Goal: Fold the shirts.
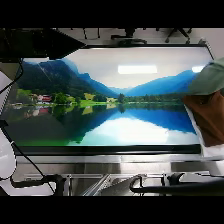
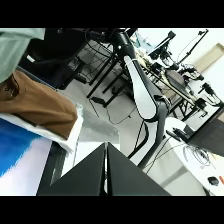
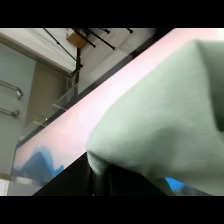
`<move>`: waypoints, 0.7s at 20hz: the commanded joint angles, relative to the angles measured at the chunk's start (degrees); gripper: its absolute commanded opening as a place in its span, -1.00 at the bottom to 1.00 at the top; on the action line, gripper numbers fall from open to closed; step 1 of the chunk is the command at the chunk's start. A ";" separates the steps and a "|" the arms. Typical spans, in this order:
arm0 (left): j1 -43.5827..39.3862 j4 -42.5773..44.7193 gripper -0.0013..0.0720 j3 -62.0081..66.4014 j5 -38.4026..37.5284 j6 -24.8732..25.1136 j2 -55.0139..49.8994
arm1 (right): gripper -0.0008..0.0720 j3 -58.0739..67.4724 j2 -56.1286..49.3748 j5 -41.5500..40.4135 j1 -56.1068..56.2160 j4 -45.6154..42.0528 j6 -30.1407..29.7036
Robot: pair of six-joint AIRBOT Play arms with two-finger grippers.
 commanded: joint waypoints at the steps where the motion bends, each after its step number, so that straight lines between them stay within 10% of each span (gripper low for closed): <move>1: 0.02 0.04 -0.93 -0.02 -0.39 0.02 -0.04 | -0.91 0.04 -0.44 8.96 -2.91 -2.23 0.04; 6: 0.04 0.04 -0.93 -0.02 -2.05 0.02 -0.04 | -0.91 0.04 0.20 11.63 -2.47 -2.51 1.95; 14: 0.04 0.04 -0.93 0.00 -3.85 2.58 -0.04 | -0.91 5.07 -7.39 -15.54 2.29 15.89 -11.30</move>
